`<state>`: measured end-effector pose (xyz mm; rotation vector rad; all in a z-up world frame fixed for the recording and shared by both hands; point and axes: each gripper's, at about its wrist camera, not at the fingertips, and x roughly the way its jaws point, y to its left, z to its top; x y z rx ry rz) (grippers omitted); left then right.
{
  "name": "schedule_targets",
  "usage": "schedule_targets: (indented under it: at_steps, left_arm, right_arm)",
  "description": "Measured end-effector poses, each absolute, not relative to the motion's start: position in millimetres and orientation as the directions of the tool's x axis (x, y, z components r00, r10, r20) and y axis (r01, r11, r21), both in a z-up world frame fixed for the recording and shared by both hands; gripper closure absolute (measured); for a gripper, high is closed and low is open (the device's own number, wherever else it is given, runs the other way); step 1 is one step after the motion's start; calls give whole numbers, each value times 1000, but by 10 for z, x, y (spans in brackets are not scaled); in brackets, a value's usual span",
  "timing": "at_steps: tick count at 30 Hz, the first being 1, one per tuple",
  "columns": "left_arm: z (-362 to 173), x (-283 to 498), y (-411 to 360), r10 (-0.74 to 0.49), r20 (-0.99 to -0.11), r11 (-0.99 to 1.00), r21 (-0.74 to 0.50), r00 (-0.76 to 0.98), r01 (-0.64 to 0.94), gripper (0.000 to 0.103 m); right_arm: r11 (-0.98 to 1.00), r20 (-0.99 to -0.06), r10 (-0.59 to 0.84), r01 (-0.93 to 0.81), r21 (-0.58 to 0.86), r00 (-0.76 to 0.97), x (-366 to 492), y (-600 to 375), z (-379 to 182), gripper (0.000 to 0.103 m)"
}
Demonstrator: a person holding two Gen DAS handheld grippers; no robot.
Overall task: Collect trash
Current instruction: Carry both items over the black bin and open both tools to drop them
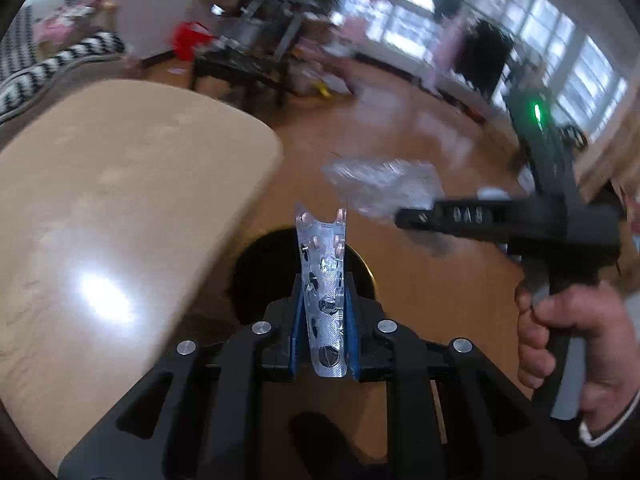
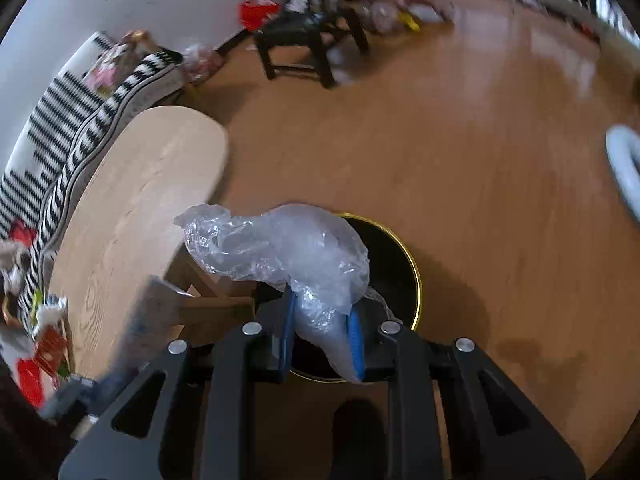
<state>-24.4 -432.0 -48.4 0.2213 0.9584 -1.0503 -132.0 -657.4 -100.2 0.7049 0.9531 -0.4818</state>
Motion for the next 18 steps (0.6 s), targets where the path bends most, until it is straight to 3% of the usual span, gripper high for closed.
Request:
schedule_targets:
  at_steps: [7, 18]
  left_arm:
    - [-879, -147, -4805, -584, -807, 510, -281, 88, 813, 86]
    - [-947, -128, -4949, -572, -813, 531, -264, 110, 805, 84]
  right_arm:
    - [638, -877, -6, 677, 366, 480, -1294, -6736, -1251, 80]
    - [623, -867, 5, 677, 392, 497, -1263, -6698, -1190, 80]
